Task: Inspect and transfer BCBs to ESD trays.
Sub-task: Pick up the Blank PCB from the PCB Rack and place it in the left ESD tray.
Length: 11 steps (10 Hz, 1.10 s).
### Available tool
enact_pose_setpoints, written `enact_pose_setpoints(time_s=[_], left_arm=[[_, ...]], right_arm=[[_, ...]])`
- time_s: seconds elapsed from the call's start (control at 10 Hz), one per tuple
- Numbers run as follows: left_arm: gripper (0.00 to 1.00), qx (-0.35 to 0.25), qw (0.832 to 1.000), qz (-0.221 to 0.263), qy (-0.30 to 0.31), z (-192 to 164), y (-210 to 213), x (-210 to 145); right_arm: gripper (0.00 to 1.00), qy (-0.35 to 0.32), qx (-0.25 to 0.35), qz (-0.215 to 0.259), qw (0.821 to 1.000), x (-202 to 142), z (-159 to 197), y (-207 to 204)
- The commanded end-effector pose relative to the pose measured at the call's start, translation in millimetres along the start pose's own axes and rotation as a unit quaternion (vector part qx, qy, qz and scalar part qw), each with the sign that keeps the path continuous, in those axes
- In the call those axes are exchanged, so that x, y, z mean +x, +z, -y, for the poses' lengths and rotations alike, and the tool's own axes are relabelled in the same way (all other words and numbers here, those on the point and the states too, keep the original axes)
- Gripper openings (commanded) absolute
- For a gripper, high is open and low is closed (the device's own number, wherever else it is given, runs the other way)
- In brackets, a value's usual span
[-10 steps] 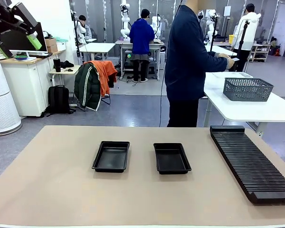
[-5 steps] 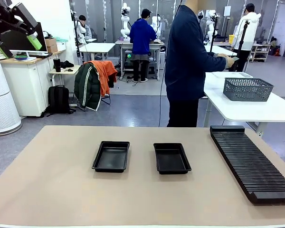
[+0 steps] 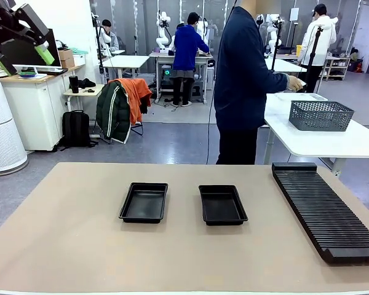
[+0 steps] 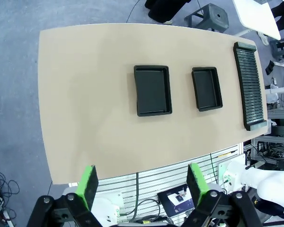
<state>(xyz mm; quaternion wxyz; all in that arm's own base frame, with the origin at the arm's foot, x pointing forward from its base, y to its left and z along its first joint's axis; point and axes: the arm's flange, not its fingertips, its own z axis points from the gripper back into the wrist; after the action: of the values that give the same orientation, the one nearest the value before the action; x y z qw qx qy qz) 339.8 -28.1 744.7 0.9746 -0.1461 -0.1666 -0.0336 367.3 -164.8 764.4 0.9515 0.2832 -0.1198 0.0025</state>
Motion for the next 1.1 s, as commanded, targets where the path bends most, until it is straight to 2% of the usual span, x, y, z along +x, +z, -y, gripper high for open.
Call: enact_pose_setpoints(time_s=[0.0, 1.0], left_arm=[[1.0, 0.0, 1.0, 0.0, 0.001, 0.1, 0.3, -0.3], [1.0, 0.0, 1.0, 0.0, 0.001, 0.1, 0.3, -0.3]], right_arm=[[1.0, 0.001, 0.001, 0.0, 1.0, -2.7, -1.6, -0.3], [1.0, 0.001, 0.001, 0.0, 1.0, -2.7, -1.6, -0.3]])
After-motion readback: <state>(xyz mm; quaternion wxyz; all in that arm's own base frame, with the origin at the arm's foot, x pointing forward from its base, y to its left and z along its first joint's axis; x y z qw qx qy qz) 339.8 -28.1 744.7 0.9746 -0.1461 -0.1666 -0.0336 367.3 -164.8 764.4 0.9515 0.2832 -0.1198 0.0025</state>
